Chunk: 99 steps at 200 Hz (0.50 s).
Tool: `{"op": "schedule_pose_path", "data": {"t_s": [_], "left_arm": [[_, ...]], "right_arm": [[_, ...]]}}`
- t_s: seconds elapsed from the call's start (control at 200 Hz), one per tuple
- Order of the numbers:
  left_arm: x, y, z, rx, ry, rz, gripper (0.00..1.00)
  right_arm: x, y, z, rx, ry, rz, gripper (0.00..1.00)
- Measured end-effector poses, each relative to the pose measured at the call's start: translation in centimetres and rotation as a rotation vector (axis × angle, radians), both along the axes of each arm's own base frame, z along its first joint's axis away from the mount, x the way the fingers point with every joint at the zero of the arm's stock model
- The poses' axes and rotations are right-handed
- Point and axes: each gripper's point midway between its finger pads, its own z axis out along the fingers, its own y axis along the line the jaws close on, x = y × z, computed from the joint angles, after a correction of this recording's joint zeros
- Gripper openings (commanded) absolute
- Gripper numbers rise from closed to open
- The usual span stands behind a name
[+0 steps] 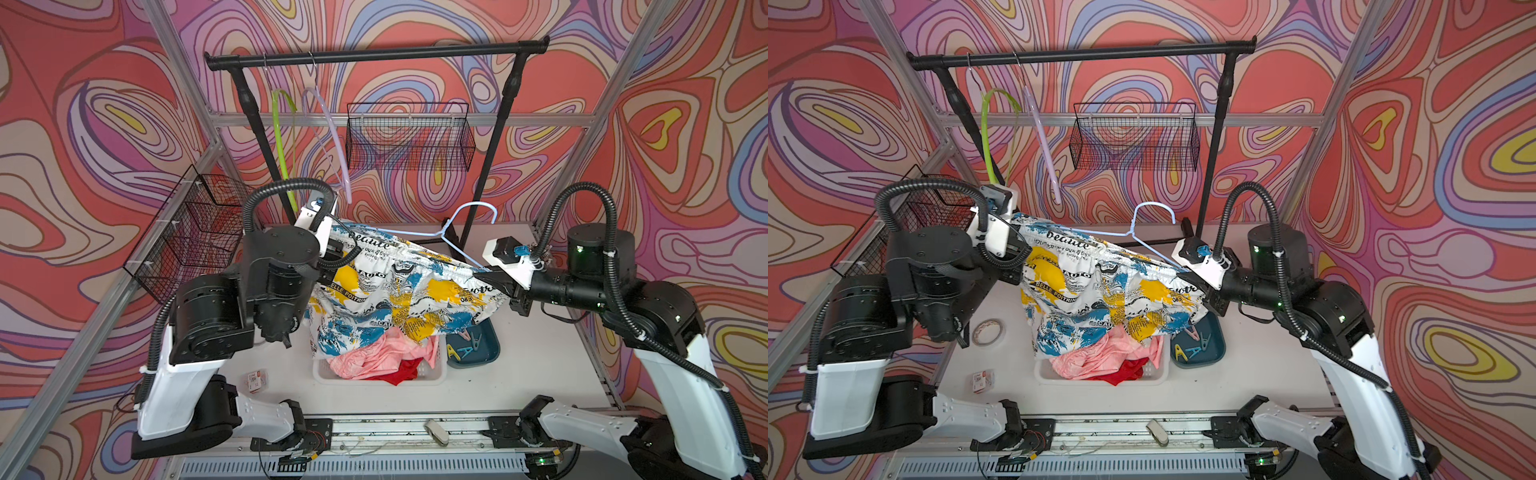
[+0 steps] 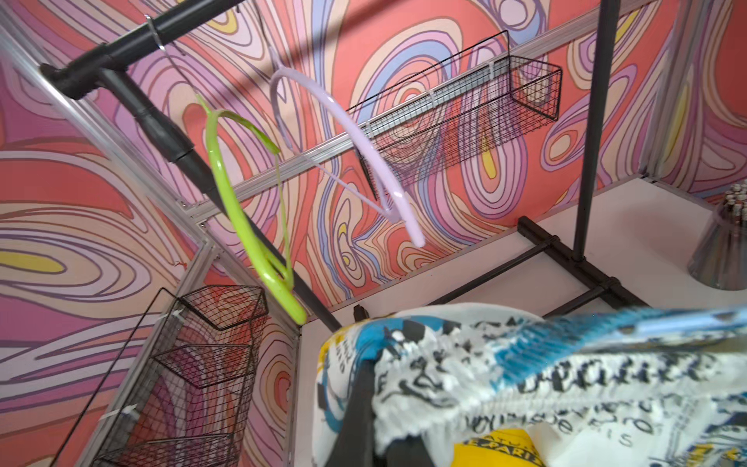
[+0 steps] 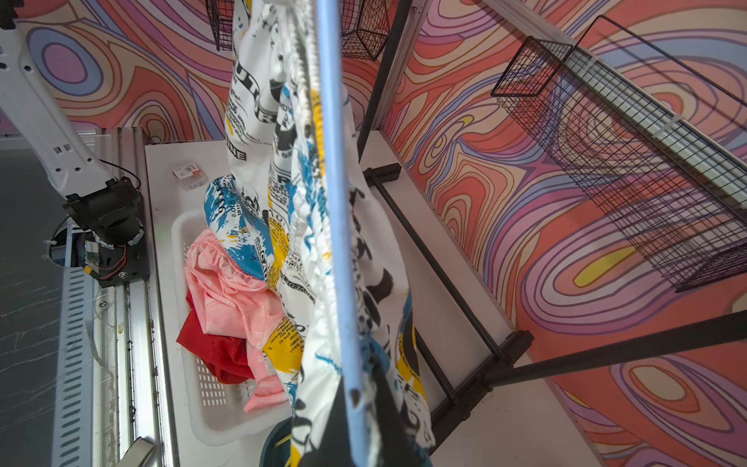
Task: Remove the clothespins securing shorts to the hanger
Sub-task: Remove the shorts from the hanger.
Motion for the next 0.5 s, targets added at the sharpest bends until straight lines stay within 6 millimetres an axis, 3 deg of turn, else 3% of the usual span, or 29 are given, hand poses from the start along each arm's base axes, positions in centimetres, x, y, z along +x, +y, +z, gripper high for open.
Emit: {"op": "schedule_pose_path", "data": {"t_s": [0.165, 0.25, 0.496], "left_arm": [[-1.2, 4.0, 1.5, 0.034, -0.068, 0.059, 0.0], [-1.6, 5.2, 1.9, 0.089, -0.116, 0.089, 0.0], [-2.3, 3.1, 2.0, 0.243, -0.239, 0.155, 0.0]], "right_arm": [[-0.4, 0.3, 1.6, 0.016, -0.074, 0.038, 0.0], [-0.7, 0.7, 2.7, 0.036, -0.111, 0.071, 0.0], [-0.6, 0.9, 3.8, 0.065, -0.159, 0.079, 0.0]]}}
